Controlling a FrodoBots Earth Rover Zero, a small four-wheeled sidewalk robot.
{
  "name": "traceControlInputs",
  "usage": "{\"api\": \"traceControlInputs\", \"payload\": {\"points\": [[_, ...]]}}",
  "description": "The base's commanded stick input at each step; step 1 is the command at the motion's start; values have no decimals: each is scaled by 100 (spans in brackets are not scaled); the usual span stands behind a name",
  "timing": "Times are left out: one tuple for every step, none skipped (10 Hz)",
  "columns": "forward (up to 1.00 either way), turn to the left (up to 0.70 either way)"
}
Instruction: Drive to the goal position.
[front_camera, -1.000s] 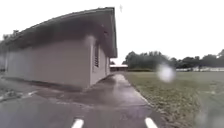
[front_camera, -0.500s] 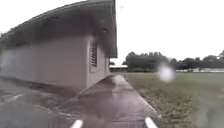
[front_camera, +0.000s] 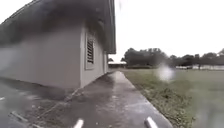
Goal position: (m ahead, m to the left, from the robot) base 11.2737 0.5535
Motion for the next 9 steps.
{"api": "traceControlInputs", "payload": {"points": [[85,0],[85,0],[85,0],[85,0],[85,0],[85,0],[85,0],[85,0],[85,0]]}}
